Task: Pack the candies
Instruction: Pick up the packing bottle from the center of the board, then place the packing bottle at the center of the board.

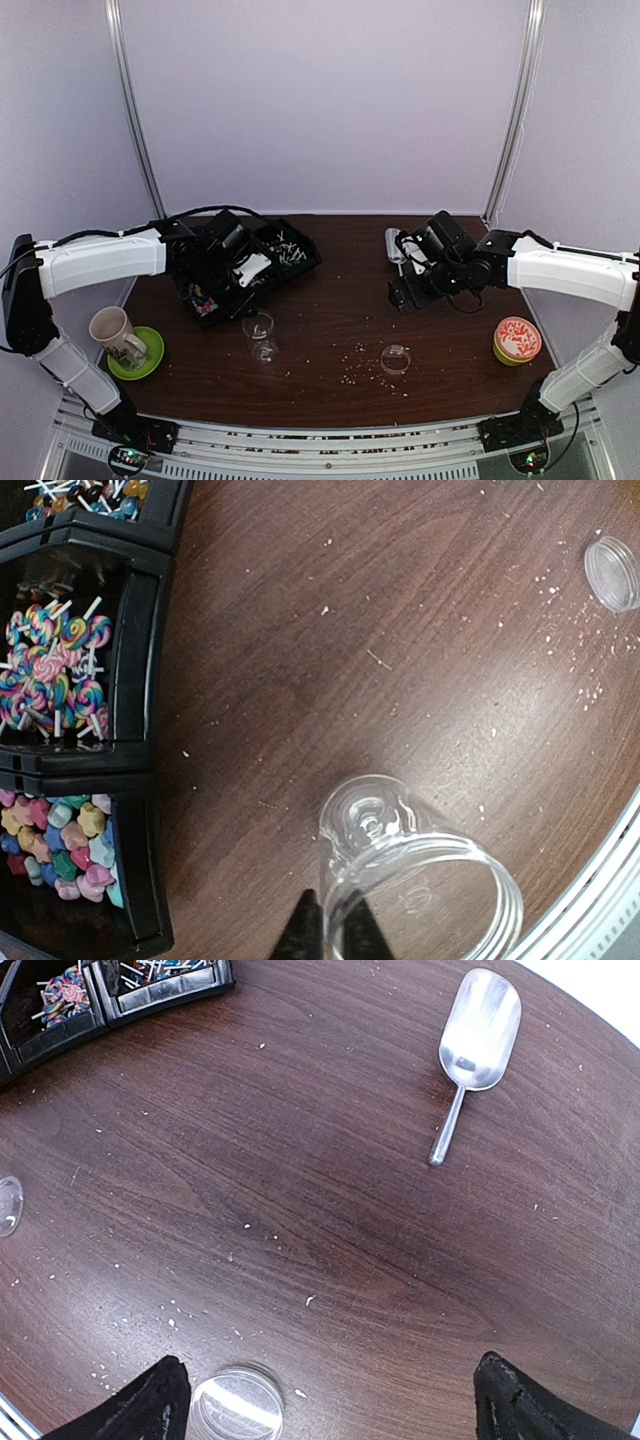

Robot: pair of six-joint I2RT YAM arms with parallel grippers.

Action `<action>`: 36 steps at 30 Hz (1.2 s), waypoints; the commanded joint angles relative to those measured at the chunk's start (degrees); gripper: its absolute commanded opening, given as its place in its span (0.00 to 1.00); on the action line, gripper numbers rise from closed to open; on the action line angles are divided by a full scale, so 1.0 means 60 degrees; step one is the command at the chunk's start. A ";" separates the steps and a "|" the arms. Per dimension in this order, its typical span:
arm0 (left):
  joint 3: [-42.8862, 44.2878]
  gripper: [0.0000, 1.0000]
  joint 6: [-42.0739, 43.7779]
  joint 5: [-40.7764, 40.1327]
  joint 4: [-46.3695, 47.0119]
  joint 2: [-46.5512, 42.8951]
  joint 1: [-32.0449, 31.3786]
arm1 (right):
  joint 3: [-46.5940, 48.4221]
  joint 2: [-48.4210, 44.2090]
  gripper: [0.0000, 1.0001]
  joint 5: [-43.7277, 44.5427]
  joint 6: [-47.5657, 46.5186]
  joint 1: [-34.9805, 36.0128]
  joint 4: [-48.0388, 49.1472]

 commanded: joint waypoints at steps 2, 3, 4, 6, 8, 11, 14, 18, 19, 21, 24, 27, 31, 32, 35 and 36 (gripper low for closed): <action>0.0009 0.03 0.0176 0.0230 -0.0043 0.0085 -0.0071 | -0.0071 -0.0205 0.99 0.0262 -0.0041 0.0017 -0.0069; 0.0030 0.01 0.0186 0.0254 -0.0039 0.0084 -0.0078 | -0.0063 -0.0195 0.99 0.0267 -0.0046 0.0017 -0.0084; 0.0049 0.00 0.0174 0.0264 -0.0038 0.0078 -0.0090 | -0.0069 -0.0191 1.00 0.0277 -0.0046 0.0016 -0.0086; 0.0127 0.00 0.0178 0.0293 -0.0042 0.0085 -0.0113 | -0.0049 -0.0202 0.99 0.0285 -0.0037 0.0015 -0.0116; 0.0247 0.00 0.0164 0.0321 -0.0038 0.0113 -0.0134 | -0.0040 -0.0217 1.00 0.0311 -0.0040 0.0026 -0.0132; 0.0546 0.00 0.0098 0.0364 -0.0022 0.0196 -0.0182 | -0.0033 -0.0281 1.00 0.0483 0.0015 0.0018 -0.0168; 0.1013 0.00 0.0015 0.0404 -0.0010 0.0398 -0.0221 | -0.0015 -0.0347 0.99 0.0807 0.0168 0.0026 -0.0223; 0.1990 0.00 -0.0114 0.0333 -0.0009 0.0885 -0.0252 | 0.0062 -0.0419 1.00 0.1207 0.0377 -0.0037 -0.0469; 0.2233 0.00 -0.0132 0.0418 -0.0012 0.1046 -0.0263 | 0.0069 -0.0443 0.99 0.1310 0.0428 -0.0061 -0.0515; 0.2765 0.00 -0.0135 0.0599 -0.0010 0.1408 -0.0296 | 0.0042 -0.0541 0.99 0.1470 0.0531 -0.0125 -0.0584; 0.3639 0.00 -0.0181 0.0675 -0.0025 0.2086 -0.0408 | -0.0063 -0.0746 0.99 0.1675 0.0720 -0.0261 -0.0618; 0.4609 0.00 -0.0205 0.0617 -0.0130 0.2798 -0.0450 | -0.0180 -0.0951 1.00 0.1737 0.0834 -0.0400 -0.0645; 0.6012 0.00 -0.0185 0.0179 -0.0554 0.3825 -0.0472 | -0.0314 -0.1215 0.99 0.1758 0.0882 -0.0521 -0.0705; 0.6348 0.00 -0.0187 0.0086 -0.0663 0.4071 -0.0492 | -0.0342 -0.1256 0.99 0.1758 0.0883 -0.0537 -0.0706; 0.7237 0.00 -0.0258 -0.0126 -0.0855 0.4729 -0.0522 | -0.0429 -0.1380 1.00 0.1771 0.0906 -0.0597 -0.0704; 0.7492 0.00 -0.0255 -0.0168 -0.0915 0.4911 -0.0537 | -0.0448 -0.1402 1.00 0.1773 0.0911 -0.0618 -0.0719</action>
